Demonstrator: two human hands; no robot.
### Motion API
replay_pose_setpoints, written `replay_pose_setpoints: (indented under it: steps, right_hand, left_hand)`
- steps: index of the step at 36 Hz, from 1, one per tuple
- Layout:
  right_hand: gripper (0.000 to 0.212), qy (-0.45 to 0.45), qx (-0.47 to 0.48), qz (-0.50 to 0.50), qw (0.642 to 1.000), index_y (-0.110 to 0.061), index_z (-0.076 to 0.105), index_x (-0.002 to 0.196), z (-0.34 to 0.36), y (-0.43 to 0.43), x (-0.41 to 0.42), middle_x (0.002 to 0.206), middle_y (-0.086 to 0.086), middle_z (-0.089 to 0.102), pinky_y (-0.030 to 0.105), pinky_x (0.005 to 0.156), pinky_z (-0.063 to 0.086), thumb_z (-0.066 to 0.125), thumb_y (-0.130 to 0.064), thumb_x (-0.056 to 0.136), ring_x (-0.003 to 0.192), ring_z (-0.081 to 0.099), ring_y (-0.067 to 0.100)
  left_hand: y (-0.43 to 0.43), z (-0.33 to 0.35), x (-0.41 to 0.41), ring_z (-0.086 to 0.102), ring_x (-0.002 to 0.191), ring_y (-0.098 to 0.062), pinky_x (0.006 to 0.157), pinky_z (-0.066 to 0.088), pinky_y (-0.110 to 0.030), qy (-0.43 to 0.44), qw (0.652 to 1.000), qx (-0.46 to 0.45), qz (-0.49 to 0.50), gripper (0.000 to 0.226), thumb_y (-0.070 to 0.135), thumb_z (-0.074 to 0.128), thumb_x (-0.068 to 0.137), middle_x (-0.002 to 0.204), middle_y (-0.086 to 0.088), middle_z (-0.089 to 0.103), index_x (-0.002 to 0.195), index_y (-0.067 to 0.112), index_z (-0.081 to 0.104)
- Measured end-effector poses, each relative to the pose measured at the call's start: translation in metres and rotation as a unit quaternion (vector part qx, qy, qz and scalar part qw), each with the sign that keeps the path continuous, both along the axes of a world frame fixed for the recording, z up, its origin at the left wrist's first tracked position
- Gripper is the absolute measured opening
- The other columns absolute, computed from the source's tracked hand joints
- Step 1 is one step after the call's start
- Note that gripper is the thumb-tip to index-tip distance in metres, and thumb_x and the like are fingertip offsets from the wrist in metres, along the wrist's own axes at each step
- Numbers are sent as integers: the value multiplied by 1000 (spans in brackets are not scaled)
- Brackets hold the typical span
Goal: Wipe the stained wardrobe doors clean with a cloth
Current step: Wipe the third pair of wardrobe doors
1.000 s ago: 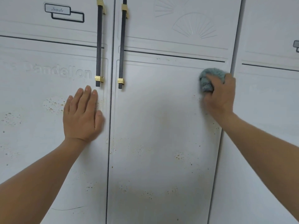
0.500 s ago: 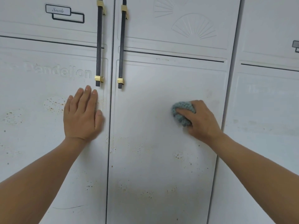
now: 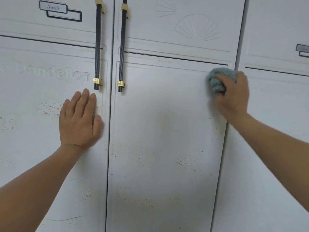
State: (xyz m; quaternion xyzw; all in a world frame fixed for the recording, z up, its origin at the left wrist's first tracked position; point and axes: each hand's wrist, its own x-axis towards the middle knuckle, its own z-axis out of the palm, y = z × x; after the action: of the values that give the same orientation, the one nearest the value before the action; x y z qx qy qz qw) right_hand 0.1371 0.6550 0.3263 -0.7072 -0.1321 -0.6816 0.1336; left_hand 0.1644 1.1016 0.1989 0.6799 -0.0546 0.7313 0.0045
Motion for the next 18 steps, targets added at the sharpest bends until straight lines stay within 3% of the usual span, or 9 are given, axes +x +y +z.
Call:
replay_pose_setpoints:
  steps: [3,9,12,14,18]
  right_hand:
    - [52,41,64,-35,996,-16,64,131,1,-17,4,122,24,51,41,91,43,57,-6,80,112,48,42]
    - [54,65,-91,-28,993,-11,69,124,-41,-22,4,112,27,54,41,80,46,69,2,71,100,54,46]
    - [48,73,-57,-17,996,-13,71,122,-26,-26,-2,108,25,55,46,81,51,60,-9,76,97,56,45]
    - [49,82,-47,-15,995,-12,69,123,-29,-18,-3,107,25,55,46,80,52,66,-3,75,97,56,45]
    - [69,113,-216,-11,970,-18,60,124,-55,-15,3,107,27,55,42,74,48,79,4,62,94,55,46]
  left_hand:
    - [1,0,0,38,150,-38,124,28,-55,-3,1000,2,0,60,32,36,102,161,-18,44,154,5,47]
    - [-1,0,0,39,149,-38,124,28,-56,-6,1000,0,-2,59,32,36,102,160,-18,45,153,5,48]
    - [0,1,-2,38,149,-39,125,26,-55,5,1000,-2,-3,60,31,37,101,160,-18,44,154,5,46]
    - [-1,0,-3,38,149,-38,125,26,-54,7,1000,-5,-1,60,31,36,101,160,-17,44,155,6,46]
    - [-1,0,-3,37,149,-39,125,26,-55,9,1000,-5,-3,60,32,36,101,161,-17,43,155,6,45]
